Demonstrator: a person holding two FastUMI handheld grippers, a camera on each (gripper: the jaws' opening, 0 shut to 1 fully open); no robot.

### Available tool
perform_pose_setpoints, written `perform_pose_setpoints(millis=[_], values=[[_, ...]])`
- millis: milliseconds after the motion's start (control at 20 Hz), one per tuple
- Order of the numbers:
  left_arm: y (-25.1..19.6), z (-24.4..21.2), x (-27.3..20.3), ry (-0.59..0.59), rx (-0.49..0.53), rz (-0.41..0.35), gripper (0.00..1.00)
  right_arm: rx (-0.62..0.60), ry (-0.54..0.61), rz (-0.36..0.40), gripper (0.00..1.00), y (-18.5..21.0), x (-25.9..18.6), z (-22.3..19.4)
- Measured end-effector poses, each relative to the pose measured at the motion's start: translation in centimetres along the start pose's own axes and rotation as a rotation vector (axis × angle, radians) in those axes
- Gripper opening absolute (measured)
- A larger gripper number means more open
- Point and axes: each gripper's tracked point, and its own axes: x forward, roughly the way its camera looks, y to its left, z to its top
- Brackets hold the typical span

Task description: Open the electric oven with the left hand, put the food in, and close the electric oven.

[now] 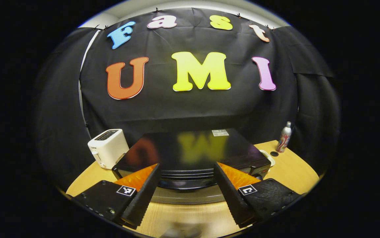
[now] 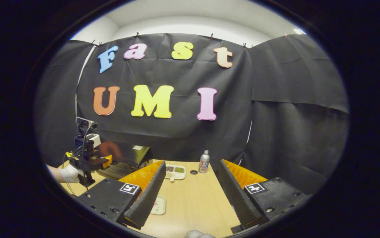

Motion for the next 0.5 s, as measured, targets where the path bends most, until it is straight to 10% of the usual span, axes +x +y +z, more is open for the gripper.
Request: perform_pose_setpoints(millis=[500], values=[[-0.1,-0.7,-0.9,-0.007,-0.010,-0.007,0.97,0.028,0.017,0.028,0.96,0.6,-0.2,-0.9]])
